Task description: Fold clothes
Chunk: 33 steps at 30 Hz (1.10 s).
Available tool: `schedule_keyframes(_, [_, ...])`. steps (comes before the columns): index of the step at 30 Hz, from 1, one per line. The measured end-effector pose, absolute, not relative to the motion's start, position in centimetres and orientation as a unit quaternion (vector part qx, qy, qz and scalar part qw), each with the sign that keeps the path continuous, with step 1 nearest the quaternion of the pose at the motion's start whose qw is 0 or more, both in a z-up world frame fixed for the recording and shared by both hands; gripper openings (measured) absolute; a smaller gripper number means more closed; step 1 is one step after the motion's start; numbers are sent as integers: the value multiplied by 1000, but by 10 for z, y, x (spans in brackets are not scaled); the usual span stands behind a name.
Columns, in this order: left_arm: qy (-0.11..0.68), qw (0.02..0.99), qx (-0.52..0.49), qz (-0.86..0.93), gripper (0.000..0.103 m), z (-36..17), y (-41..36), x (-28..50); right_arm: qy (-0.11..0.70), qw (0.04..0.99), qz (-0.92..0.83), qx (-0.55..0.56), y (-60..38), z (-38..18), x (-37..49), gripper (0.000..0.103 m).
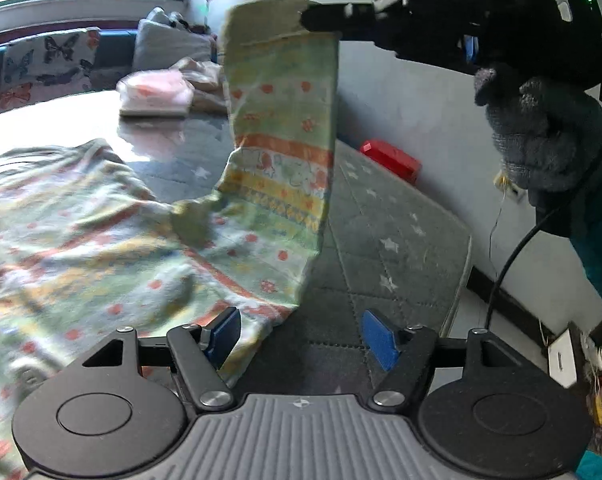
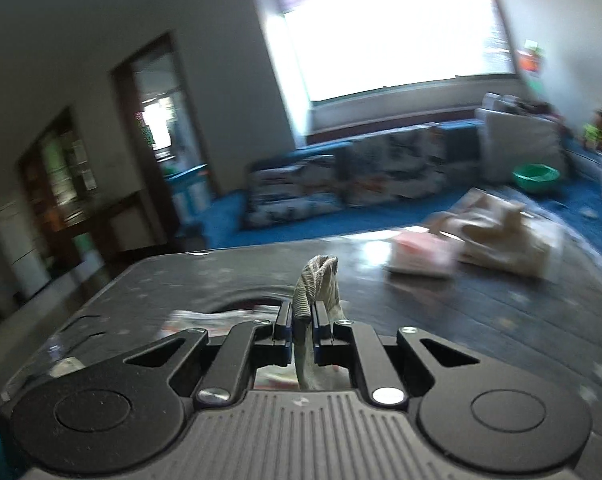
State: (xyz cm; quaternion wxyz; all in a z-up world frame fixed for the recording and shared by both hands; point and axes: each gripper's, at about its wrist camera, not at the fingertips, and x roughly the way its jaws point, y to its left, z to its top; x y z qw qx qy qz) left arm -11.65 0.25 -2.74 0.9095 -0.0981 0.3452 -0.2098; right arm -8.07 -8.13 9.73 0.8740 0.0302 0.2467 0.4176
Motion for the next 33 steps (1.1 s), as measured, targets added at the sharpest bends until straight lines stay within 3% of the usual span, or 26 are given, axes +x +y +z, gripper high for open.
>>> schedule_keyframes(7, [297,938,-129,-121,76,-8,69,-174,256,817,516,-10,7,98,-106,8])
schedule_keyframes(17, [282,939,-194,3,77,-18,145,-225,322,749,577,-48,94,38,-139,8])
schedule_keyframes(19, [283,939,-196,9,77,-19,149,-224,337,738,583,-46,98,28,-142,17])
schedule_keyframes(25, [289,936,-202,13,77,-22,152,-217,341,731,586,-71,85,26,-147,27])
schedule_keyframes(33, [300,930,-209,18,76,-28,155,-207,364,758,520,-150,25,17,-126,28])
